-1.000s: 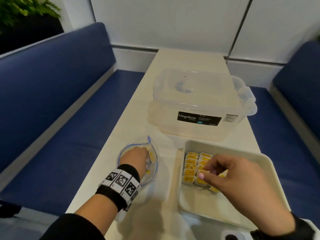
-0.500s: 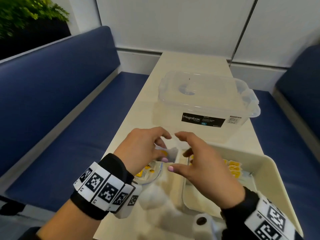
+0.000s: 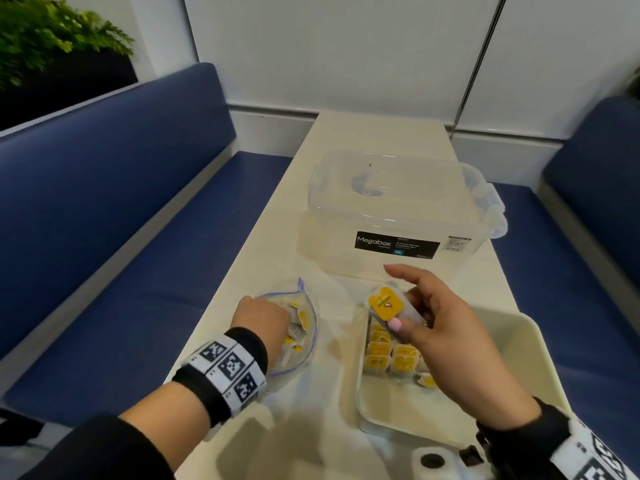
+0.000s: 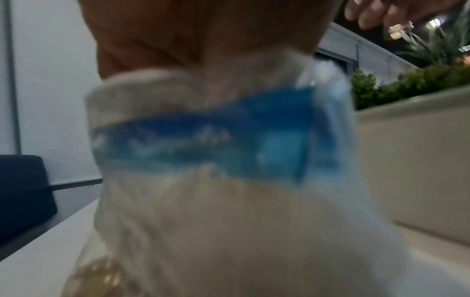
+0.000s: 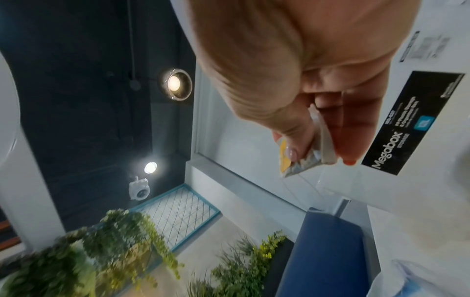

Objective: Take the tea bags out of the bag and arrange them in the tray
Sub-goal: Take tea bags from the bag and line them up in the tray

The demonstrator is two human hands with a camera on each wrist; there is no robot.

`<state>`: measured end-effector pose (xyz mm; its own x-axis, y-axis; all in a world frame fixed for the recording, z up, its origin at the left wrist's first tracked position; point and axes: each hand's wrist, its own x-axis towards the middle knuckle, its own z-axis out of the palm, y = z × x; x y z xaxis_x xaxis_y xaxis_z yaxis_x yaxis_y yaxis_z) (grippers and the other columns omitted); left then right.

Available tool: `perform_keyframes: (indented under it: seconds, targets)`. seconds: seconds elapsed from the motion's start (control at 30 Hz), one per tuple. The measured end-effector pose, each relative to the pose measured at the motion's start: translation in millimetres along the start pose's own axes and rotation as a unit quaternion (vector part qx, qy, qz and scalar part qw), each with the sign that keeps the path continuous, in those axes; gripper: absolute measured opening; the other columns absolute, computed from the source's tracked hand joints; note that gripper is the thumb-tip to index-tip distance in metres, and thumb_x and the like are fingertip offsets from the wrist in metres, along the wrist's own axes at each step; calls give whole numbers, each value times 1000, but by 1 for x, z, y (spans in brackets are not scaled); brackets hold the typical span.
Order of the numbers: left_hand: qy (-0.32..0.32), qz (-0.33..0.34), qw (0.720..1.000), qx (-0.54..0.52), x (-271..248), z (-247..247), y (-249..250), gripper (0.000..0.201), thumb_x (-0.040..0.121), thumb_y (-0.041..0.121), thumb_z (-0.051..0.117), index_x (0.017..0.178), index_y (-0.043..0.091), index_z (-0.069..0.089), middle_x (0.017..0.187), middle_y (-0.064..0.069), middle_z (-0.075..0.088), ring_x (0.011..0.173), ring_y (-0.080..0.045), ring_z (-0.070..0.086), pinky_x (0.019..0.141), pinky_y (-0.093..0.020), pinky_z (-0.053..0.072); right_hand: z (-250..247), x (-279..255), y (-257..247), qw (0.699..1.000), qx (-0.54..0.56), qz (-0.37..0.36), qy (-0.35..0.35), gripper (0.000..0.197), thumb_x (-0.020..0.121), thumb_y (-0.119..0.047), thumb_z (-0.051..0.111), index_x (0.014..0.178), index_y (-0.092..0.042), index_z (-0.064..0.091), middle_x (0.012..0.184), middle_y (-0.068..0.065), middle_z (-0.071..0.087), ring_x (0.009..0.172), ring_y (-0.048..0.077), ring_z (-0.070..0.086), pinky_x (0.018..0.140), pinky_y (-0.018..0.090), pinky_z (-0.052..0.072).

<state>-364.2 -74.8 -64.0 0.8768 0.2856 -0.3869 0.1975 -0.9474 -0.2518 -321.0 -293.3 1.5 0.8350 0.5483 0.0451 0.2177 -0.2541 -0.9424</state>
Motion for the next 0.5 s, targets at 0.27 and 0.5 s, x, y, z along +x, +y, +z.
perform_keyframes:
  seconds: [0.27,0.5]
  targets:
    - [-6,-7,996,85,5,11,10,31,88,43,51,114,27,53,116,2,57,112,-21,50,97,-38,27,-21,-5,4,998,54,15,16,59,85,9,57,117,-39,54,84,6,54,66,6,59,62,17,51]
    - [-8,-12,982,-187,-1,-3,-8,12,89,24,54,87,24,42,73,12,50,72,-13,48,66,-25,36,-27,-3,13,999,49,7,19,48,85,6,60,106,-38,62,90,-3,68,81,8,66,69,21,55]
